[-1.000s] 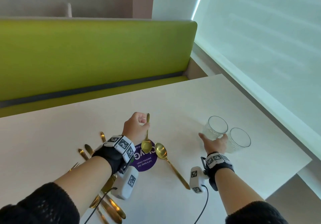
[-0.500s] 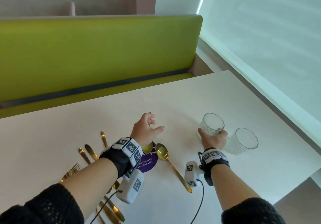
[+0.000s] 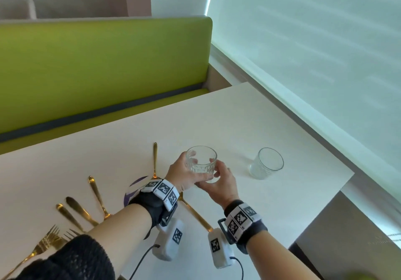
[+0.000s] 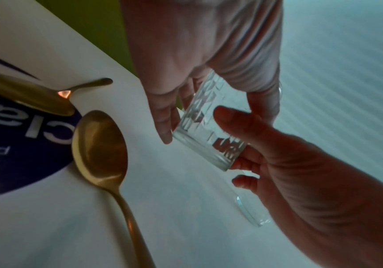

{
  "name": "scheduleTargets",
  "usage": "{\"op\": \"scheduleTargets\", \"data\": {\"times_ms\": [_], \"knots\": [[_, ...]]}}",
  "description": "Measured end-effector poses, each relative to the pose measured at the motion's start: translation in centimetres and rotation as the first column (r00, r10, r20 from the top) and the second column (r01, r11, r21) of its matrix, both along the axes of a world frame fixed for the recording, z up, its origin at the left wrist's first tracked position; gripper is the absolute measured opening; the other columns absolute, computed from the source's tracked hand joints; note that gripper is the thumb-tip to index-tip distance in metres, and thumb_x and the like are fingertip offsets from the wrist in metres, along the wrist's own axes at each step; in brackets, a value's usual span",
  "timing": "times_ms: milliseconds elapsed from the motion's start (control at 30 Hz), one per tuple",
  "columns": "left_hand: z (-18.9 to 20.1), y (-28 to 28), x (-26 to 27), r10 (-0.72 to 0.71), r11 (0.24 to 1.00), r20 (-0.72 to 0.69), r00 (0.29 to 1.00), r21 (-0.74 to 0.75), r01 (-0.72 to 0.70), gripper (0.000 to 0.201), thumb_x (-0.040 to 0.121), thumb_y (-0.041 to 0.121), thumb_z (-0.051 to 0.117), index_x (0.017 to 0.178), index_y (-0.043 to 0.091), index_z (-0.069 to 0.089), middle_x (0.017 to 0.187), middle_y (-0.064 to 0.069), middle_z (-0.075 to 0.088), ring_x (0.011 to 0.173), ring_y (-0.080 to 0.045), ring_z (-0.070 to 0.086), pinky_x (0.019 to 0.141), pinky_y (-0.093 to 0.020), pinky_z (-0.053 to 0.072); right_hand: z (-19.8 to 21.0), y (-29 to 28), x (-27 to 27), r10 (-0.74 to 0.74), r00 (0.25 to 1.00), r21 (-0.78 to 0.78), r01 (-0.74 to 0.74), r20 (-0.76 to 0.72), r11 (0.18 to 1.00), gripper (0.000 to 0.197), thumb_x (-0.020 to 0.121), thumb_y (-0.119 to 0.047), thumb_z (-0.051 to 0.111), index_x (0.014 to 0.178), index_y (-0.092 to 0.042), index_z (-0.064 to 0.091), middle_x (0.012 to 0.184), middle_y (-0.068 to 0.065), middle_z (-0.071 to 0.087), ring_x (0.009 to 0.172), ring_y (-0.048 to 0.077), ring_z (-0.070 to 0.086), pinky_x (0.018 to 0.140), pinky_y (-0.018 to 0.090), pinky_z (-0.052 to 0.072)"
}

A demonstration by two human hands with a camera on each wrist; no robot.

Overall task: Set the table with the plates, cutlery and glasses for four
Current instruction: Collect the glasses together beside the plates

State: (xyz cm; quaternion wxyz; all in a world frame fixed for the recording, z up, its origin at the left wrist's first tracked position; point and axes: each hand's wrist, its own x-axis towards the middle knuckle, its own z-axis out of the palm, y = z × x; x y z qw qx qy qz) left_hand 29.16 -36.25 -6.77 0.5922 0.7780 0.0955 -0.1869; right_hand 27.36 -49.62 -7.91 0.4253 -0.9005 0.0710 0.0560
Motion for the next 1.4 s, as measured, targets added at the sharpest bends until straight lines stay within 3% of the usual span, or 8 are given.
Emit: {"op": "scheduleTargets", "data": {"times_ms": [100, 200, 333, 467, 533, 867, 1267, 1400], "knots": [[-0.5, -0.1, -0.4, 0.021, 0.999, 0.025, 0.999, 0.046, -0.023, 0.086, 0.057, 0.033, 0.088, 0.131, 0.025, 0.044, 0.117, 0.007, 0.056, 0.112, -0.016, 0.056, 0.092, -0.027, 0.044, -0.6, -2.6, -0.5, 0.016, 0.996, -0.069, -0.022, -0.093, 0.997, 0.078, 0.060, -0.036, 0.086, 0.126, -0.021, 0.047, 0.107, -0.004, 0.057, 0.093, 0.012, 0.051, 0.076, 0.015, 0.039], [-0.8, 0.4, -0.3, 0.069, 0.997, 0.032, 0.997, 0.041, -0.070, 0.084, 0.057, 0.034, 0.088, 0.130, 0.024, 0.045, 0.119, 0.005, 0.058, 0.111, -0.016, 0.054, 0.087, -0.023, 0.038, -1.4, -6.3, -0.9, -0.325, 0.938, -0.078, 0.318, -0.117, 0.945, 0.058, 0.069, -0.025, 0.082, 0.116, -0.011, 0.052, 0.102, 0.005, 0.063, 0.097, 0.022, 0.060, 0.071, 0.017, 0.042], [-1.0, 1.4, 0.3, 0.107, 0.993, 0.023, 0.994, 0.048, -0.108, 0.085, 0.056, 0.033, 0.088, 0.129, 0.025, 0.046, 0.118, 0.005, 0.058, 0.114, -0.017, 0.054, 0.092, -0.025, 0.040, -2.7, -11.3, -0.3, -0.658, 0.743, -0.028, 0.660, -0.126, 0.751, 0.076, 0.068, -0.024, 0.083, 0.129, -0.006, 0.041, 0.123, 0.017, 0.058, 0.118, 0.031, 0.053, 0.097, 0.034, 0.042], [-1.1, 2.0, 0.4, 0.122, 0.992, 0.007, 0.993, 0.034, -0.122, 0.097, 0.039, 0.046, 0.088, 0.126, 0.029, 0.046, 0.117, 0.005, 0.058, 0.117, -0.019, 0.055, 0.104, -0.038, 0.044, -3.1, -13.2, 1.8, -0.636, 0.766, -0.027, 0.637, -0.091, 0.771, 0.106, 0.061, -0.034, 0.086, 0.144, -0.008, 0.026, 0.141, 0.014, 0.045, 0.134, 0.030, 0.039, 0.112, 0.038, 0.032], [-1.2, 2.5, 0.2, 0.129, 0.991, 0.006, 0.992, 0.037, -0.129, 0.091, 0.048, 0.038, 0.089, 0.127, 0.027, 0.046, 0.118, 0.005, 0.058, 0.115, -0.018, 0.055, 0.104, -0.035, 0.044, -3.0, -13.5, 2.9, -0.621, 0.782, -0.002, 0.621, -0.054, 0.784, 0.108, 0.060, -0.034, 0.087, 0.145, -0.008, 0.026, 0.143, 0.012, 0.044, 0.133, 0.029, 0.040, 0.113, 0.036, 0.032], [-1.6, 5.8, -2.0, 0.202, 0.979, 0.029, 0.979, -0.031, -0.201, 0.087, 0.058, 0.022, 0.089, 0.133, 0.024, 0.045, 0.122, 0.002, 0.058, 0.114, -0.016, 0.055, 0.093, -0.024, 0.043, -2.9, -11.9, 3.2, -0.637, 0.771, -0.036, 0.636, -0.017, 0.771, 0.075, 0.067, -0.032, 0.081, 0.129, -0.015, 0.042, 0.124, 0.010, 0.058, 0.119, 0.031, 0.052, 0.103, 0.037, 0.040], [1.8, 12.9, -10.2, 0.204, 0.972, 0.125, 0.971, -0.141, -0.186, 0.087, 0.040, 0.039, 0.088, 0.118, 0.031, 0.051, 0.117, 0.006, 0.064, 0.110, -0.014, 0.060, 0.096, -0.034, 0.050, 2.0, 0.1, -6.7, -0.464, 0.883, 0.027, 0.463, 0.078, 0.886, 0.070, 0.065, -0.029, 0.083, 0.123, -0.016, 0.046, 0.115, 0.003, 0.061, 0.114, 0.026, 0.053, 0.097, 0.034, 0.041], [1.9, 18.4, -16.3, 0.213, 0.970, 0.140, 0.967, -0.151, -0.191, 0.079, 0.053, 0.024, 0.089, 0.120, 0.028, 0.049, 0.116, 0.007, 0.063, 0.111, -0.014, 0.059, 0.092, -0.034, 0.052, 3.4, 7.3, -12.7, -0.330, 0.940, 0.048, 0.327, 0.090, 0.944, 0.070, 0.064, -0.027, 0.084, 0.123, -0.017, 0.048, 0.113, 0.002, 0.061, 0.110, 0.023, 0.056, 0.095, 0.031, 0.042]]}}
